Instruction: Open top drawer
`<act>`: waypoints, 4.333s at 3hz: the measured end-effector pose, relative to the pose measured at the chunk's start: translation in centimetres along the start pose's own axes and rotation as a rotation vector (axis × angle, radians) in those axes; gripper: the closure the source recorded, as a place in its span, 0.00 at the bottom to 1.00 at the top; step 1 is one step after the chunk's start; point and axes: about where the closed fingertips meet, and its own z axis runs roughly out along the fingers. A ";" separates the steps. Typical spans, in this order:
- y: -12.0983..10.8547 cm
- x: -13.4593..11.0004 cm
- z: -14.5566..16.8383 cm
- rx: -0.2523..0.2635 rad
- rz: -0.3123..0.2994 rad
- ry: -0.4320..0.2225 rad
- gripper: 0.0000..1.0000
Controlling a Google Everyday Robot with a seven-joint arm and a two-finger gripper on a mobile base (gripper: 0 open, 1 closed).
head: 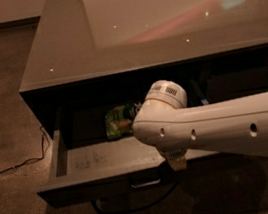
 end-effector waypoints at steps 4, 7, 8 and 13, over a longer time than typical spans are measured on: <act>0.0 0.0 0.0 0.000 0.000 0.000 0.35; 0.0 0.2 0.0 0.006 0.013 -0.009 0.00; -0.7 0.7 -0.6 0.033 0.027 -0.008 0.00; -6.5 3.1 -4.5 0.240 0.109 0.081 0.65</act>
Offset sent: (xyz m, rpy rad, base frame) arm 0.0000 0.0000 0.0000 0.0000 0.0000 0.0000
